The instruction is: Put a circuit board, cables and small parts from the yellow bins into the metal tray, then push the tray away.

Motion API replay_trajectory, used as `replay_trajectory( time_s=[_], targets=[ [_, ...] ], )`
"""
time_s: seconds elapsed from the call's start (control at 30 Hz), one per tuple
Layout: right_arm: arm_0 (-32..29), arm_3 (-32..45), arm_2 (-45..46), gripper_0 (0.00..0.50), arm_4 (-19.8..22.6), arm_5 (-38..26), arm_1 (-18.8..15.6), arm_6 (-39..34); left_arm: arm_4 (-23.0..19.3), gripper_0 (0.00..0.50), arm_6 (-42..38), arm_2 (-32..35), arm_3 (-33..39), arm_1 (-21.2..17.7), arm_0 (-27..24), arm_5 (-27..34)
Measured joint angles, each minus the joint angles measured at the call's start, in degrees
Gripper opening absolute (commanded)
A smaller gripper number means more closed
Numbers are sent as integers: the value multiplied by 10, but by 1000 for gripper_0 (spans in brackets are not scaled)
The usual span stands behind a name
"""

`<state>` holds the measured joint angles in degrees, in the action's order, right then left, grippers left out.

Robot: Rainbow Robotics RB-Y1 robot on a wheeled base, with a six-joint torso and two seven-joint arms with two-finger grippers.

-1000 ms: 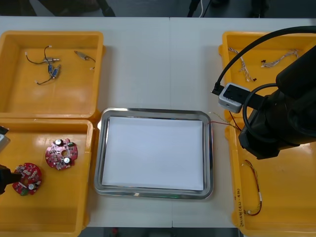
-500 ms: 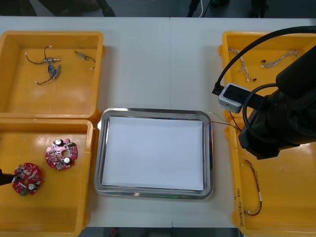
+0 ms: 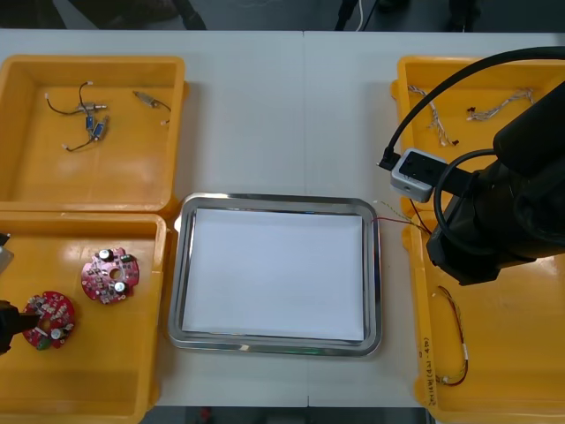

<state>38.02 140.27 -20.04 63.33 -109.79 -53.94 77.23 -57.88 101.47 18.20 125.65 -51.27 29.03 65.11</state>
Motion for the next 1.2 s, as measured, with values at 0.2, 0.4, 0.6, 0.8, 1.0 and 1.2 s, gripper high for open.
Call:
replay_trajectory(
  time_s=[0.2,0.4,0.6,0.8,1.0,1.2],
  targets=[
    [0,0,0,0,0,0,0,0,10,500,0,-4,0,0,27,-35],
    [0,0,0,0,0,0,0,0,17,500,0,-23,0,-1,49,-76],
    [0,0,0,0,0,0,0,-1,25,500,0,-42,0,-7,71,-122],
    [0,0,0,0,0,0,0,-1,27,500,0,-51,0,-19,92,-149],
    [0,0,0,0,0,0,0,-3,32,500,0,-60,0,-28,98,-165],
    [0,0,0,0,0,0,0,-3,37,500,0,-72,-6,-36,98,-185]
  ],
)
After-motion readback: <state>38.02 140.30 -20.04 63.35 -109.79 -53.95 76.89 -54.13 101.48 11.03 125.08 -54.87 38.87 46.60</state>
